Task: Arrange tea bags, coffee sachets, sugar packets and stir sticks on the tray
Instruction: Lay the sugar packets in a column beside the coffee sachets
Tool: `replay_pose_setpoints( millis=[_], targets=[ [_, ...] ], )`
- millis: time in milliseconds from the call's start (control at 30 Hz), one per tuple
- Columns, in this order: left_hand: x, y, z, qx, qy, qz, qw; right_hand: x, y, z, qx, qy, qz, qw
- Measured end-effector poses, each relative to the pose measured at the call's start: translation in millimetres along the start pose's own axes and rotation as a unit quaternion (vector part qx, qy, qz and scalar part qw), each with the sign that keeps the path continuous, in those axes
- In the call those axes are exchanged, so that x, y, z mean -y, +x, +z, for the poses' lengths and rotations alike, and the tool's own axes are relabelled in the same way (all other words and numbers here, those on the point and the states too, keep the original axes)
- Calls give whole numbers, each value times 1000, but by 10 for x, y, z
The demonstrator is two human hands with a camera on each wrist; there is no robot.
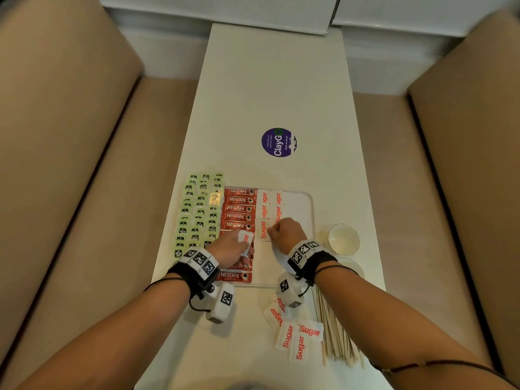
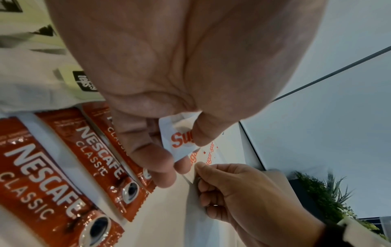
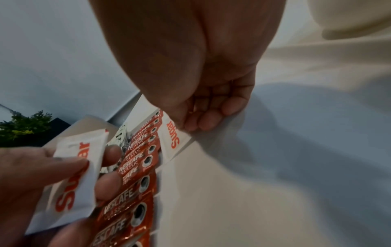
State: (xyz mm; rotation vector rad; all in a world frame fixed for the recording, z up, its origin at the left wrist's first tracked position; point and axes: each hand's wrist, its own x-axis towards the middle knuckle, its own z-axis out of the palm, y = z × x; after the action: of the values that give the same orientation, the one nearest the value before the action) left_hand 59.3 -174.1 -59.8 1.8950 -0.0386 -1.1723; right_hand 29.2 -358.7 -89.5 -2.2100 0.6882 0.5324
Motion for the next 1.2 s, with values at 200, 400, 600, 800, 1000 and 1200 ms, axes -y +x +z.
replay_pose_setpoints(
  millis=[200, 400, 600, 800, 1000, 1200],
  targets=[
    [11, -11, 7, 5, -16, -3, 1000, 20, 21, 28, -11, -5, 12, 1000],
    [22, -21, 24, 7, -44, 9, 999, 37, 26, 18, -11, -20, 16, 1000],
    [34, -13, -36, -38, 9, 39, 998, 46, 15, -14, -3, -20, 16, 1000],
    [44, -7, -37, -49, -42, 37, 997, 37, -35, -32, 5, -44, 9, 999],
    [44, -13, -37, -77, -20, 67, 995, 11, -300, -27, -4, 17, -77, 997],
    [25, -4, 33, -67, -14, 76, 995, -16, -421, 22, 26, 32, -163, 986]
  ],
)
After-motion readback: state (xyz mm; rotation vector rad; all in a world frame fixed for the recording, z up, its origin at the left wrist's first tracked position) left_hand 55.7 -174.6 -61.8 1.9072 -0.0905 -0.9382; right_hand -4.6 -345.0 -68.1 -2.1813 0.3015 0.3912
